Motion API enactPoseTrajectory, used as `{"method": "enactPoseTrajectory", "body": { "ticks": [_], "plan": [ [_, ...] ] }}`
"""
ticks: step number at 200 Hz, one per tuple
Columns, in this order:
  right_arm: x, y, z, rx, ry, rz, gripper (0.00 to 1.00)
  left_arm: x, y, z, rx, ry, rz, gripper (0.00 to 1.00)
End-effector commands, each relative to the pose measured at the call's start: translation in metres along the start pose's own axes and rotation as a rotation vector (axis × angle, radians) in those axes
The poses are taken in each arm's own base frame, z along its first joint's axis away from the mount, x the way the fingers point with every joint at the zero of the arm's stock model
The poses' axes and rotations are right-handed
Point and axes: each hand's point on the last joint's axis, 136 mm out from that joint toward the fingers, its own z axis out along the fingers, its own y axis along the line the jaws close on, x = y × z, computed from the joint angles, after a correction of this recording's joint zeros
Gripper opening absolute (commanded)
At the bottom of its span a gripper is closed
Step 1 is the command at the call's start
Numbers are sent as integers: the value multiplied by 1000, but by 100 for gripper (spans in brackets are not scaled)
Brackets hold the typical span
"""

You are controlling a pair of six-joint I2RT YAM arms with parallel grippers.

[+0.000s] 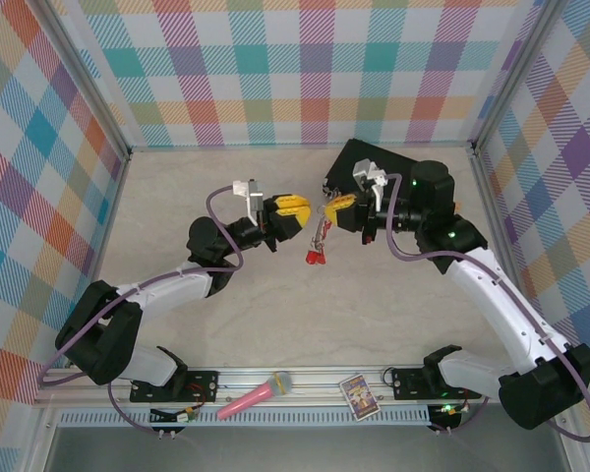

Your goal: Put the keys on the keyring

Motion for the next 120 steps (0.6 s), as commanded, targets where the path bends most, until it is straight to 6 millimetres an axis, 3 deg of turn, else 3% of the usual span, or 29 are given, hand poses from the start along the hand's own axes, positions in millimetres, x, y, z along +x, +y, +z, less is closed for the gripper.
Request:
{"method": "enactPoseTrajectory", "body": {
  "ticks": [1, 53, 90, 120],
  "plan": [
    [16, -5, 3, 0, 78, -83, 0, 1, -5, 0, 45, 41, 34, 24],
    [39, -23, 12, 25, 193, -130, 0, 28, 1, -6, 18, 181, 96, 23],
    [60, -19, 23, 40, 283, -200, 0, 51, 8, -12, -6, 297, 103, 22],
    [64, -15, 27, 29, 303, -218, 0, 64, 12, -16, -17, 367, 116, 23]
  ]
}}
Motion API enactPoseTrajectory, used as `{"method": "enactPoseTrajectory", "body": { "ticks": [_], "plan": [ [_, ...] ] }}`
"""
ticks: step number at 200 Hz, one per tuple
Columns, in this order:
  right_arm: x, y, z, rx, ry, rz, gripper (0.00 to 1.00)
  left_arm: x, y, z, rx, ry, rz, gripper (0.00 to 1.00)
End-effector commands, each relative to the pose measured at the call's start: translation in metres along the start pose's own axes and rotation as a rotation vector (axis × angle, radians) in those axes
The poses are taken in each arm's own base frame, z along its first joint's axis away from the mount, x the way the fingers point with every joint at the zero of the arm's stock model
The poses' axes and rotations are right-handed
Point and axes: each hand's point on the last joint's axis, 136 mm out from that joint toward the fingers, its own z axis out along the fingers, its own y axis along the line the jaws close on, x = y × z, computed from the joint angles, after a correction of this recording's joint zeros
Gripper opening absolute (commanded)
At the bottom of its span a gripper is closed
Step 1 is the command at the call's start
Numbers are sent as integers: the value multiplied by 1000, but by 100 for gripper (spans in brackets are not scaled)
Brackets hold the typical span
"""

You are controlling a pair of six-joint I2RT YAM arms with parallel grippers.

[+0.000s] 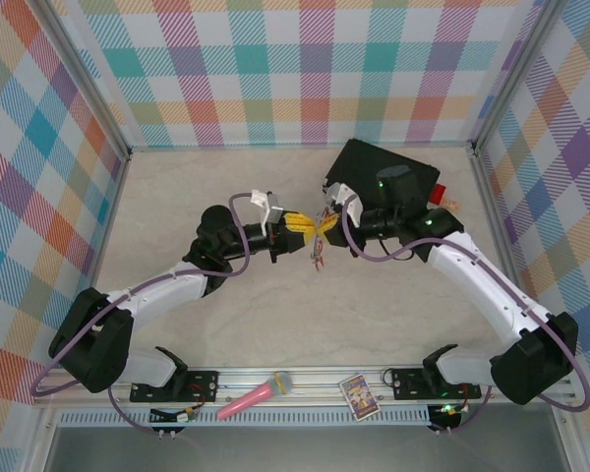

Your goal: Put the keys on the keyring

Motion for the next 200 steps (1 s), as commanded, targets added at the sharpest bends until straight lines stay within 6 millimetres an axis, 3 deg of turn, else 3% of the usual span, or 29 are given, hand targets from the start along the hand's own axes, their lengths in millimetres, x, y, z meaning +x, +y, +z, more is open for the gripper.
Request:
{"method": "enactPoseTrajectory", "body": {
  "ticks": [1, 21, 47, 98, 146, 200],
  "plan": [
    [-8, 3, -3, 9, 7, -83, 0, 0, -1, -3, 6, 54, 65, 23],
    [-6, 4, -1, 10, 19, -88, 0, 7, 0, -2, 6, 81, 63, 25],
    [-7, 7, 0, 8, 18, -95, 0, 13, -1, -1, 25, 105, 60, 34],
    [-5, 13, 5, -13, 27, -101, 0, 11, -5, 2, 68, 86, 47, 34],
    [-4, 15, 6, -15, 27, -104, 0, 9, -13, 1, 111, 71, 57, 23],
    [-4, 4, 6, 46, 40, -92, 0, 3, -25, -4, 152, 41, 58, 19]
  ]
}}
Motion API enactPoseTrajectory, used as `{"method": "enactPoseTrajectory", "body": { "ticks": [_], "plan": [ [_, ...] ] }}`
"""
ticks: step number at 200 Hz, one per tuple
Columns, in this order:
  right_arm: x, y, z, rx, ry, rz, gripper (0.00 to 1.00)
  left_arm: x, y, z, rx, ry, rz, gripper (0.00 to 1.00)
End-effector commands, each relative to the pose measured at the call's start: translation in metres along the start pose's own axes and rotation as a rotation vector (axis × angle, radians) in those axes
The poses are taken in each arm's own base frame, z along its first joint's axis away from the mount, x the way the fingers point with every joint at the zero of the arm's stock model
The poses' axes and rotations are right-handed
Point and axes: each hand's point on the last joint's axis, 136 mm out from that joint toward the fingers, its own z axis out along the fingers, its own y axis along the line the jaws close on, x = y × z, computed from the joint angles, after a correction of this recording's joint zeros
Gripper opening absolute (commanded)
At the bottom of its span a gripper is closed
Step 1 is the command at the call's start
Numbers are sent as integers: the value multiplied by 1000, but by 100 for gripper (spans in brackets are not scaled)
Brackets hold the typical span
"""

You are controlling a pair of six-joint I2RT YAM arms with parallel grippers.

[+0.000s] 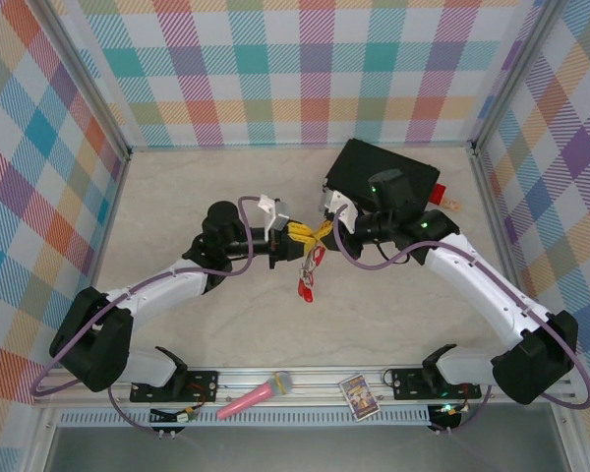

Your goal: Put the keys on the keyring

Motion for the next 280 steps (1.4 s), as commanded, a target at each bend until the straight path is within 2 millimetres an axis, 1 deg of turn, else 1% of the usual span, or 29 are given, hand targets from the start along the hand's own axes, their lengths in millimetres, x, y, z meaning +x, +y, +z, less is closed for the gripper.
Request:
{"method": "enactPoseTrajectory", "body": {
  "ticks": [1, 26, 43, 62, 80, 91, 137, 140, 152, 162, 190, 213, 243, 252, 280],
  "plan": [
    [-9, -4, -3, 32, -9, -22, 0, -19, -14, -4, 61, -58, 71, 19],
    [-12, -3, -5, 37, -26, -29, 0, -18, -13, -4, 54, -56, 64, 19],
    [-11, -4, -5, 46, -23, -27, 0, -17, -12, -3, 56, -52, 60, 16],
    [-10, -4, -5, 42, -19, -23, 0, -16, -10, -2, 53, -54, 55, 10],
    [-11, -1, -5, 29, -28, -25, 0, -16, -9, -2, 48, -54, 55, 8],
    [-12, -1, -5, 27, -33, -27, 0, -15, -8, -2, 44, -50, 53, 0],
    [-16, 4, -7, 8, -52, -16, 0, -17, -5, -1, 30, -58, 55, 0],
    [-17, 4, -8, 10, -55, -14, 3, -18, -5, -1, 29, -60, 57, 0],
    [-20, 4, -10, 18, -67, -1, 18, -19, -3, -1, 19, -71, 58, 0],
    [-23, 3, -14, 35, -82, 8, 27, -21, -3, -2, 14, -81, 60, 0],
    [-31, 3, -26, 92, -150, 33, 36, -32, -3, -5, 0, -136, 72, 0],
    [-34, 5, -35, 122, -211, 69, 36, -43, -7, -7, 6, -185, 77, 0],
    [-33, 8, -43, 151, -274, 102, 37, -60, -15, -13, 22, -256, 89, 0],
    [-31, 10, -43, 152, -290, 107, 37, -66, -17, -14, 27, -278, 95, 0],
    [-25, 5, -41, 182, -327, 122, 37, -79, -25, -19, 55, -336, 90, 0]
  ]
}}
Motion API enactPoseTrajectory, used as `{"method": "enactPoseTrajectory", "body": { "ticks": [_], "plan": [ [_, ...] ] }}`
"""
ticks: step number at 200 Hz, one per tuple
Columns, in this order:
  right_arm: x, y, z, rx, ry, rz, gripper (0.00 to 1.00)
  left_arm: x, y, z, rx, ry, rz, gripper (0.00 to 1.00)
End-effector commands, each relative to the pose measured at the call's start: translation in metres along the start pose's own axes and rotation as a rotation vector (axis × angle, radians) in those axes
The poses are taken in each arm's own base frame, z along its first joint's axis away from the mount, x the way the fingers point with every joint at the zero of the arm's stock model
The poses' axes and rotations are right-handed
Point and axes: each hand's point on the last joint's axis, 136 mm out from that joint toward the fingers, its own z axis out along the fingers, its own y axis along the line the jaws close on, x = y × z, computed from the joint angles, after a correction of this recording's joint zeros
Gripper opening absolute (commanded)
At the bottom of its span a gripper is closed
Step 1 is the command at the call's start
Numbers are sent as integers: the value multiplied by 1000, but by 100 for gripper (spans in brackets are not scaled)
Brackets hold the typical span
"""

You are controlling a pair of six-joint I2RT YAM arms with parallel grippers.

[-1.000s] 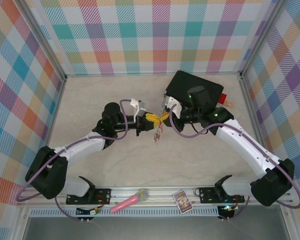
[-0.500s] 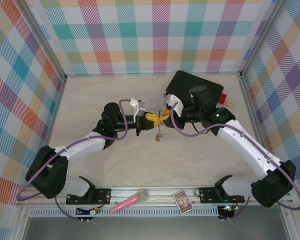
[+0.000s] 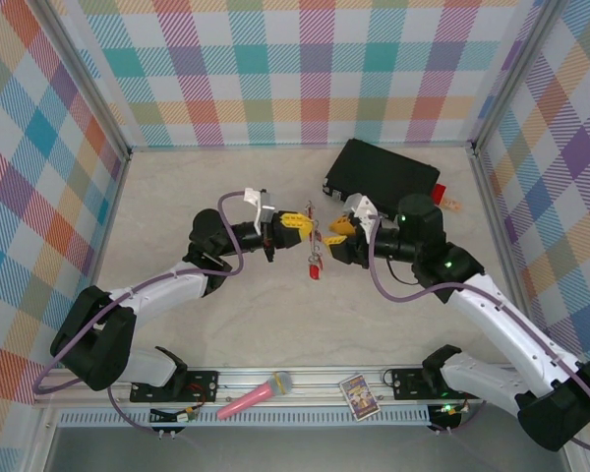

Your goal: Put the keys on the keyring

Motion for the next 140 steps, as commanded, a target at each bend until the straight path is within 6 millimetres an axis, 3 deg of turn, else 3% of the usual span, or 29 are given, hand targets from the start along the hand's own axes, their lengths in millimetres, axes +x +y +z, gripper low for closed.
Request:
{"method": "enactPoseTrajectory", "body": {
  "ticks": [1, 59, 140],
  "plan": [
    [-12, -4, 0, 26, -84, 12, 36, -30, -13, -3, 43, -112, 44, 0],
    [-15, -2, 9, -9, -162, 9, 36, -44, -18, -3, 60, -154, 27, 0],
    [-19, 9, 19, -40, -174, -21, 38, -44, -16, -1, 64, -161, 8, 0]
  ]
}}
